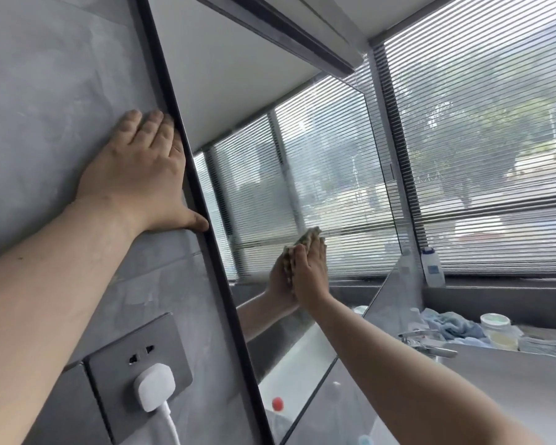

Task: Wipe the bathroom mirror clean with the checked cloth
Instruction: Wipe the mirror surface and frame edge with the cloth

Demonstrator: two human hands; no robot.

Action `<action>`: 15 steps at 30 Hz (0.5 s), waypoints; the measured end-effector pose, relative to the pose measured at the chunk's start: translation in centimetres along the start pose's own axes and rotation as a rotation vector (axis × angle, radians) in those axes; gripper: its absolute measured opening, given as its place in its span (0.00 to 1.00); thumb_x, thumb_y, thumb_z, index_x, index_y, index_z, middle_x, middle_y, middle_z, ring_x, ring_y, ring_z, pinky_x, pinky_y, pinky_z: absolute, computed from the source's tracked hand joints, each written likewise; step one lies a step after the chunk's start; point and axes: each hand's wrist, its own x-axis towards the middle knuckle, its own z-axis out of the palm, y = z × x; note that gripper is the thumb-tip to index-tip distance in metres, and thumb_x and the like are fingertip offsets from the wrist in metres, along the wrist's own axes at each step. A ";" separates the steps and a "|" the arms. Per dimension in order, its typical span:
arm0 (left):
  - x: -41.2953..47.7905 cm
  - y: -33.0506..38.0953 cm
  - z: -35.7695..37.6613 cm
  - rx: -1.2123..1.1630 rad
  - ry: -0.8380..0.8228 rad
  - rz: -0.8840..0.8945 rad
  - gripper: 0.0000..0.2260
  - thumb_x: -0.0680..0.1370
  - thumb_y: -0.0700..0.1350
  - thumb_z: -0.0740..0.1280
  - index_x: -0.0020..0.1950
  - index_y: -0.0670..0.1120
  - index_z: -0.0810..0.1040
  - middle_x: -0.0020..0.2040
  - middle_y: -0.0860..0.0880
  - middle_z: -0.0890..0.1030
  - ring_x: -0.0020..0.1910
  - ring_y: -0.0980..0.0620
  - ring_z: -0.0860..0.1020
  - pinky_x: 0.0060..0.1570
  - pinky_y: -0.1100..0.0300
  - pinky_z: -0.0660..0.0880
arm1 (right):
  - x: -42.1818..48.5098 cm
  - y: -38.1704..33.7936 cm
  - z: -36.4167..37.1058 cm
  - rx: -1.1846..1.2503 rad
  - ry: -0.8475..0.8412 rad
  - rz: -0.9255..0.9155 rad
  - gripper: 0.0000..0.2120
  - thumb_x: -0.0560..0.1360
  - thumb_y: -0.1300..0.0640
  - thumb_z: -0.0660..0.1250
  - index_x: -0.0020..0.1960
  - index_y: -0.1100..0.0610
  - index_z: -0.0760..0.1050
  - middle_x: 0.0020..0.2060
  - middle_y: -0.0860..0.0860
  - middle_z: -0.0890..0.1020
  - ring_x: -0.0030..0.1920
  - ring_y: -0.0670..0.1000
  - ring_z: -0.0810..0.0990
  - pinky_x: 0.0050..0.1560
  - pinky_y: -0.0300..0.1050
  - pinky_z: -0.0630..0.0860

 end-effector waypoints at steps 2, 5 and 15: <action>0.1 0.0 0.2 0.017 0.004 0.000 0.67 0.57 0.85 0.50 0.80 0.37 0.51 0.81 0.39 0.53 0.81 0.42 0.49 0.79 0.45 0.45 | 1.7 3.7 -0.4 0.039 0.028 0.090 0.29 0.84 0.46 0.48 0.81 0.57 0.49 0.81 0.52 0.51 0.80 0.48 0.46 0.79 0.44 0.41; 0.3 -0.1 0.3 0.010 0.021 0.014 0.69 0.54 0.86 0.46 0.79 0.36 0.54 0.80 0.39 0.56 0.80 0.42 0.52 0.78 0.45 0.47 | 1.1 10.2 -0.8 0.097 0.081 0.266 0.29 0.84 0.45 0.49 0.80 0.59 0.54 0.80 0.54 0.56 0.80 0.51 0.52 0.80 0.50 0.47; 0.3 -0.2 0.8 0.012 0.059 0.039 0.70 0.52 0.86 0.42 0.78 0.35 0.59 0.79 0.37 0.60 0.79 0.41 0.56 0.78 0.45 0.48 | 1.6 19.4 -0.2 -0.063 0.064 0.467 0.28 0.80 0.40 0.48 0.63 0.60 0.73 0.63 0.59 0.75 0.64 0.58 0.72 0.68 0.53 0.67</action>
